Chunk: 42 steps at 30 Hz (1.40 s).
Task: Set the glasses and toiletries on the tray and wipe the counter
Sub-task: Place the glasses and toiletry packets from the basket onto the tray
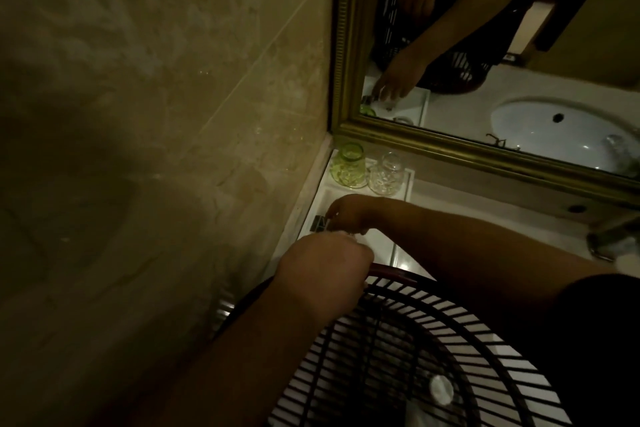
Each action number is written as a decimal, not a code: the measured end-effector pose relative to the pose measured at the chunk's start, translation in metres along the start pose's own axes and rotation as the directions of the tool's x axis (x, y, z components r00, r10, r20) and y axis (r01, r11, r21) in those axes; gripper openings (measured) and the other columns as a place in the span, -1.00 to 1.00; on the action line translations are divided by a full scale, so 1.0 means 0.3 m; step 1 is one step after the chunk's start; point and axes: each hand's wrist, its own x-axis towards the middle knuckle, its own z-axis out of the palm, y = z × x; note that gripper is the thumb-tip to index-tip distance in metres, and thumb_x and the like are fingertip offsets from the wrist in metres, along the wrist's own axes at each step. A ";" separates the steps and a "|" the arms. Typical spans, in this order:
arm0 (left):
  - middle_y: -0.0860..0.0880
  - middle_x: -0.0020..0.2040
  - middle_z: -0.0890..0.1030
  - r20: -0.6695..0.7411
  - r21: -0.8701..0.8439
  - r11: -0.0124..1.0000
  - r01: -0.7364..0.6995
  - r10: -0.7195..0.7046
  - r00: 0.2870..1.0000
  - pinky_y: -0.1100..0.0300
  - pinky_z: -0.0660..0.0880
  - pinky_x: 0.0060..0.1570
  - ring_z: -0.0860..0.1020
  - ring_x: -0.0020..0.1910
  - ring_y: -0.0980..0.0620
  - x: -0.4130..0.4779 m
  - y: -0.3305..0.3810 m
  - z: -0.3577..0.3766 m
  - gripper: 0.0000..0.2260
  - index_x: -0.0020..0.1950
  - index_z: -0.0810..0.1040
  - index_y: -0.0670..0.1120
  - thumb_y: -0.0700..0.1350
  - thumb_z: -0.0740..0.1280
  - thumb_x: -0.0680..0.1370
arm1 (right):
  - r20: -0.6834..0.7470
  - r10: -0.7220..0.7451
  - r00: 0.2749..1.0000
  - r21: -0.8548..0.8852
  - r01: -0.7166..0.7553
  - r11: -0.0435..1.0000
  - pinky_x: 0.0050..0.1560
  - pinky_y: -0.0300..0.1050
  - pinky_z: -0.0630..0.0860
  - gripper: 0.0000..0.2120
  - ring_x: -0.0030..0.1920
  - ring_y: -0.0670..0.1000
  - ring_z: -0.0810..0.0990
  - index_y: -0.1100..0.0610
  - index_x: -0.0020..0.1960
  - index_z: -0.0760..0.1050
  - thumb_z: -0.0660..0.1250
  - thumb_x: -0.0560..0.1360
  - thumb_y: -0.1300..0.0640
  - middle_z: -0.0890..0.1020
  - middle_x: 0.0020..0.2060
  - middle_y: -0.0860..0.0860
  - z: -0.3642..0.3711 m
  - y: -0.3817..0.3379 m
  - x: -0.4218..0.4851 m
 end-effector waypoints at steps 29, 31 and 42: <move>0.09 -0.33 0.33 0.028 0.016 1.000 0.019 -0.019 0.999 0.15 0.31 -0.34 0.44 -0.27 0.02 -0.002 0.008 -0.007 -0.83 0.00 0.61 0.03 0.08 0.45 0.51 | 0.362 -0.298 0.883 -0.282 0.408 0.868 0.30 0.08 0.45 -0.52 0.37 0.20 0.48 0.14 0.54 0.36 0.28 0.67 0.03 0.49 0.41 0.17 0.832 -0.069 -0.358; 0.09 -0.33 0.34 0.026 0.020 1.000 0.024 -0.025 0.999 0.17 0.27 -0.39 0.44 -0.28 0.02 -0.004 0.009 -0.010 -0.84 0.00 0.61 0.04 0.08 0.45 0.51 | 0.320 -0.304 0.897 -0.244 0.388 0.889 0.26 0.10 0.51 -0.54 0.30 0.20 0.53 0.13 0.50 0.40 0.31 0.65 0.02 0.54 0.34 0.17 0.847 -0.061 -0.356; 0.08 -0.31 0.40 0.028 0.027 0.999 0.027 -0.027 0.999 0.20 0.18 -0.45 0.42 -0.32 0.06 0.001 0.015 -0.027 -0.81 0.01 0.61 0.05 0.11 0.45 0.50 | 0.031 -0.316 0.948 -0.032 0.317 0.948 0.10 -0.06 0.54 -0.54 0.18 0.17 0.61 0.11 0.45 0.45 0.37 0.59 0.03 0.63 0.21 0.13 0.710 0.009 -0.486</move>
